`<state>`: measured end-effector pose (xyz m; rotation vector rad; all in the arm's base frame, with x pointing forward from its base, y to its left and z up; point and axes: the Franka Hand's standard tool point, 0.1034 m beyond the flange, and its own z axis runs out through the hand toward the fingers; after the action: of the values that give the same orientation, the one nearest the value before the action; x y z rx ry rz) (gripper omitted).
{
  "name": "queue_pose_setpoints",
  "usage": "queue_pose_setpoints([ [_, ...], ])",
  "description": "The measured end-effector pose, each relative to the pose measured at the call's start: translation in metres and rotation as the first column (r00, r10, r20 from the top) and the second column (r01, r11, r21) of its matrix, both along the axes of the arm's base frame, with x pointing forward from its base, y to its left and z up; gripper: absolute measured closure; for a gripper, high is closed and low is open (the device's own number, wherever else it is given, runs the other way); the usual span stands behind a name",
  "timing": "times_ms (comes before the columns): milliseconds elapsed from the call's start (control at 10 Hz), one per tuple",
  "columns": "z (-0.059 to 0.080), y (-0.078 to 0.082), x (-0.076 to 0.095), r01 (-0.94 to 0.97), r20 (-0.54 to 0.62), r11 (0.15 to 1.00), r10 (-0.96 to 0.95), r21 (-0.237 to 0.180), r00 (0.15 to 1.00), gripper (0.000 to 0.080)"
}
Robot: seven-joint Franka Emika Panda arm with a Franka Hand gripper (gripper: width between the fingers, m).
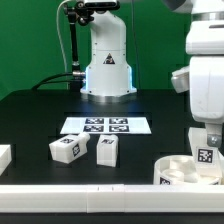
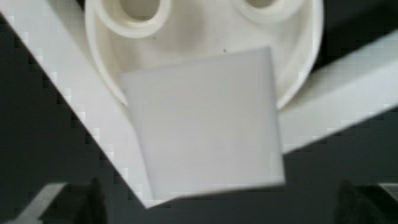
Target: Assemble stool
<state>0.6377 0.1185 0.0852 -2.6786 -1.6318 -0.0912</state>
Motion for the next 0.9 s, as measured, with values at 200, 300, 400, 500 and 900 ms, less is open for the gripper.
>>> queue_pose_setpoints([
  [200,-0.0047,-0.0049,-0.0008,-0.133,-0.002,0.991,0.133,-0.018,0.991,0.0150],
  [300,-0.0059,-0.0073,-0.0010,-0.168,-0.004,0.985,0.168,-0.025,0.986,0.0150],
  [400,-0.0065,-0.0082,-0.0013,-0.155,-0.006,0.988,0.154,-0.025,0.988,0.0150],
  [500,-0.0065,-0.0085,-0.0013,-0.154,-0.006,0.988,0.154,-0.025,0.988,0.0240],
  [900,-0.0066,-0.0087,-0.0013,-0.116,-0.006,0.993,0.116,-0.023,0.993,0.0462],
])
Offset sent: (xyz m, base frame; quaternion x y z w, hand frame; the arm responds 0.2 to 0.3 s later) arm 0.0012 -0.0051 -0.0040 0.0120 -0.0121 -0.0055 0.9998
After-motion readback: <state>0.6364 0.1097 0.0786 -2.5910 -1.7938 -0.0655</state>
